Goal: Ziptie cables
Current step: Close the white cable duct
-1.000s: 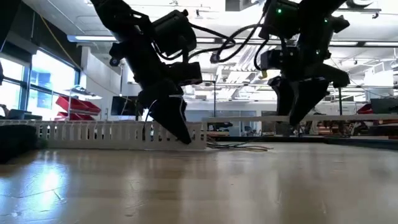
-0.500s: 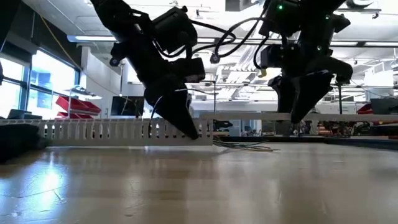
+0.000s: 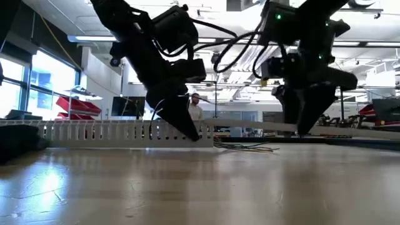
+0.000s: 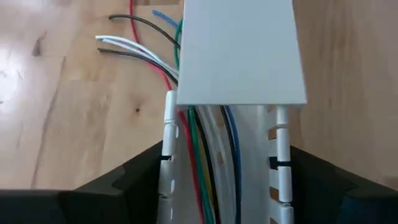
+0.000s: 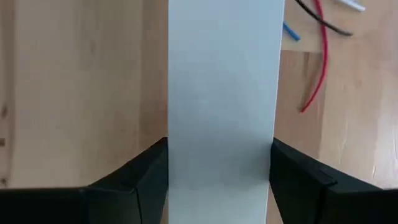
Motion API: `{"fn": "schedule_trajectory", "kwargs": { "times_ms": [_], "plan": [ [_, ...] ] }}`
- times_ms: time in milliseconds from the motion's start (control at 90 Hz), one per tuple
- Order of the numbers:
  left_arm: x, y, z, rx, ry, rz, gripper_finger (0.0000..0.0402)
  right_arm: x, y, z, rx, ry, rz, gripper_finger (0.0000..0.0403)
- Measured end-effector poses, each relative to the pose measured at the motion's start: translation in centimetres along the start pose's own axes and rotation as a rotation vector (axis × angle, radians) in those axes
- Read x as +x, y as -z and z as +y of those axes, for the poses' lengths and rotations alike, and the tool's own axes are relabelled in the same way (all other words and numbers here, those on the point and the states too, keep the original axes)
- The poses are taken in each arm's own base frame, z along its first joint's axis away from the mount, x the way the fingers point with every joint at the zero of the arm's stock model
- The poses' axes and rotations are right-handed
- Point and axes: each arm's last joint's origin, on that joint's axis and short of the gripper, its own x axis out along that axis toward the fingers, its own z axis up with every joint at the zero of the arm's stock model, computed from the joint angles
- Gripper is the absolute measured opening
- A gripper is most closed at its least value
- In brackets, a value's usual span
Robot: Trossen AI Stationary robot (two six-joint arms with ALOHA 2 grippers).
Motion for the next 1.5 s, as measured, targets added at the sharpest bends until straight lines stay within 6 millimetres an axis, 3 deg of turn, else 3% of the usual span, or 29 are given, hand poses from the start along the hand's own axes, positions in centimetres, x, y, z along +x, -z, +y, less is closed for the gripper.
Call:
{"fn": "schedule_trajectory", "kwargs": {
  "times_ms": [400, 667, 1122, 1500],
  "plan": [
    [-0.7, 1.2, 0.1, 0.039, -0.002, 0.147, 0.025, -3.6, -2.1, 0.4, -0.048, 0.042, -0.048, 0.0209],
    [-2.1, -0.2, 0.3, 0.047, -0.022, 0.094, 0.0253, -3.5, -2.0, 1.0, -0.072, 0.052, -0.042, 0.0209],
    [-1.2, 0.1, 0.1, 0.029, 0.015, 0.112, 0.0292, -3.4, -1.8, 1.0, -0.054, 0.052, -0.034, 0.0208],
    [-0.3, -0.1, -1.4, 0.129, -0.042, 0.064, 0.0293, -3.4, -1.9, 1.0, -0.053, 0.052, -0.044, 0.0208]
  ]
}}
